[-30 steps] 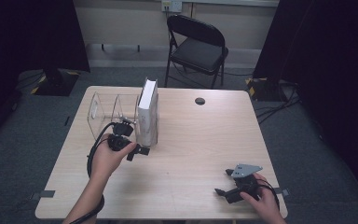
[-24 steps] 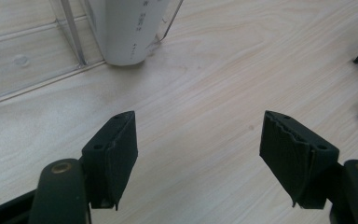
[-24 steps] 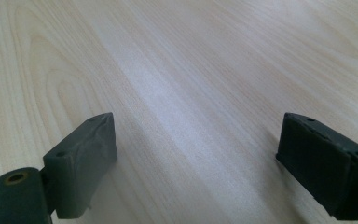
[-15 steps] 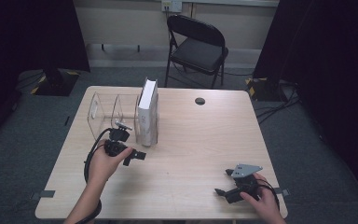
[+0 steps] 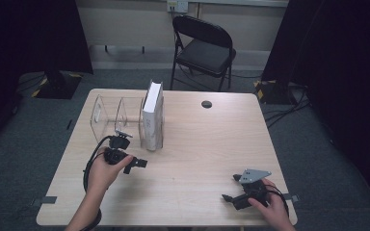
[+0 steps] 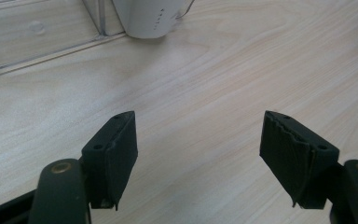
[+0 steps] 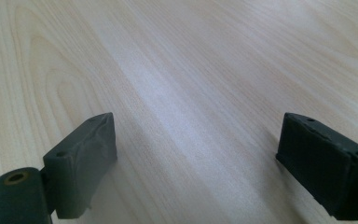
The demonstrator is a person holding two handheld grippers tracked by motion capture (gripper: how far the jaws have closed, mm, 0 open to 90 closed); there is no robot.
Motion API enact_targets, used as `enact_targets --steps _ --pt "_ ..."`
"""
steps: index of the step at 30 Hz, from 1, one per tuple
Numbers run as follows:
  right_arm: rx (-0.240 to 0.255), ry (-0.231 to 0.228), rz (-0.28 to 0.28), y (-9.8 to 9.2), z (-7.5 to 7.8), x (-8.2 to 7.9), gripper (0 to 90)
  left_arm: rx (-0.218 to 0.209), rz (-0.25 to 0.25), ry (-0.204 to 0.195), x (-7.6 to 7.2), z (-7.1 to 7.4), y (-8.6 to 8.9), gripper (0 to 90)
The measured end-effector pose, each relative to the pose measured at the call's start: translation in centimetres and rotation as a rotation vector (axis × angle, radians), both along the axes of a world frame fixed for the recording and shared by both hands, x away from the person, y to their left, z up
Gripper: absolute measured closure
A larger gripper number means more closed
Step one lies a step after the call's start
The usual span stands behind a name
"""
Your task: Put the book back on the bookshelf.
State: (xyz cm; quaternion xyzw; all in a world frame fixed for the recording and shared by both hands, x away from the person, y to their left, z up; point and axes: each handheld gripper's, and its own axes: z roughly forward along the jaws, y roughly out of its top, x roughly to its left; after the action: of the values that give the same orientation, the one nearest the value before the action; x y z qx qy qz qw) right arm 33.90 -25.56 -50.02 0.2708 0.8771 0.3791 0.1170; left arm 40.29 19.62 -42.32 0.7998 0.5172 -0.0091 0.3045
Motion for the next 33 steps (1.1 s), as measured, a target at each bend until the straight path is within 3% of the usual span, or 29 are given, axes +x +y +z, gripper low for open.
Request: enact_targets --steps 33 --pt "0.001 0.000 0.002 0.0 0.0 0.0 10.9 0.000 0.041 0.004 -1.1 -1.9 2.8 27.4"
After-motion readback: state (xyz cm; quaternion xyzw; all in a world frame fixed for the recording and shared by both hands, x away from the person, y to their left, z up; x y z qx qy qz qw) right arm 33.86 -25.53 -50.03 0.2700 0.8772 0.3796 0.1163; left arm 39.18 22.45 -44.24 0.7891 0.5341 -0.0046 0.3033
